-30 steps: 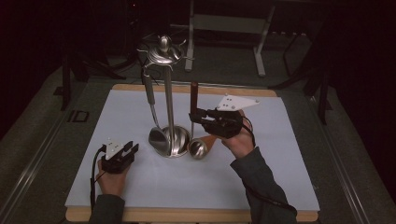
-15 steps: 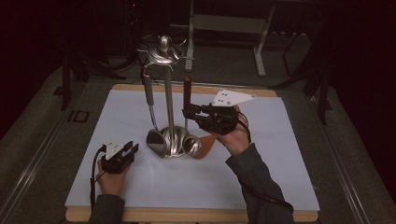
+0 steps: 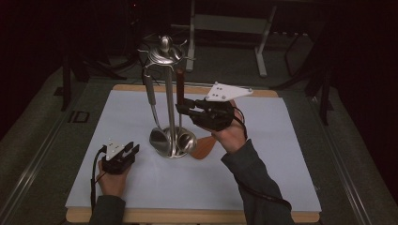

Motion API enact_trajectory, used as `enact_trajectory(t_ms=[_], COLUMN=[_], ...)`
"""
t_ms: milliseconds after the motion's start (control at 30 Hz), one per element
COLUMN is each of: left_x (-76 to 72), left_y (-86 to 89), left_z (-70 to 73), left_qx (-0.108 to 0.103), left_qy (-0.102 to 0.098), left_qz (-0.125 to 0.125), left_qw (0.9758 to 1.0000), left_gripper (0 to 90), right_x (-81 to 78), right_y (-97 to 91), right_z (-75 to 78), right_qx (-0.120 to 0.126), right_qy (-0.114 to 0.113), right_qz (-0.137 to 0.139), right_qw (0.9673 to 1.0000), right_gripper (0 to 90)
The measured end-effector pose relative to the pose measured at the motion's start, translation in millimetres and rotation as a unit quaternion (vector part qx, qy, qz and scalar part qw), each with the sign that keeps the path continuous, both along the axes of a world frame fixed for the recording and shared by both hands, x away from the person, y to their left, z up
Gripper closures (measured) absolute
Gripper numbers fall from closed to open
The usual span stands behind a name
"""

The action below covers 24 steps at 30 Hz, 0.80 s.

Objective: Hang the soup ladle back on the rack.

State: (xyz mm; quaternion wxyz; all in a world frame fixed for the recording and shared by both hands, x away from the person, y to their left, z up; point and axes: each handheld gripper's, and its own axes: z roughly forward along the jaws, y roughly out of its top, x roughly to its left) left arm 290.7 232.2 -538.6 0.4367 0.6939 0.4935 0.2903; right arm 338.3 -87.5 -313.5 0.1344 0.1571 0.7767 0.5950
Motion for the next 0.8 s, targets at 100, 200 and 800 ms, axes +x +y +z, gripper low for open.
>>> enact_trajectory(t_ms=[100,200,800], left_x=[0.0,-0.1,0.0], left_y=[0.0,0.1,0.3], left_z=[0.0,0.1,0.0], left_qx=[0.000,0.000,0.000], left_qy=[0.000,0.000,0.000], left_qz=[0.000,0.000,0.000], left_qw=[1.0000,1.0000,1.0000], left_gripper=[69.9,69.9,69.8], right_x=[-0.3,0.6,5.7], right_y=[2.5,4.9,17.8], right_z=[3.7,6.9,9.4], right_qx=[0.001,-0.002,-0.028], right_qy=[0.001,0.000,0.010], right_qz=[-0.004,-0.006,-0.026], right_qw=[1.0000,1.0000,0.9992], right_gripper=[74.1,74.1,73.2])
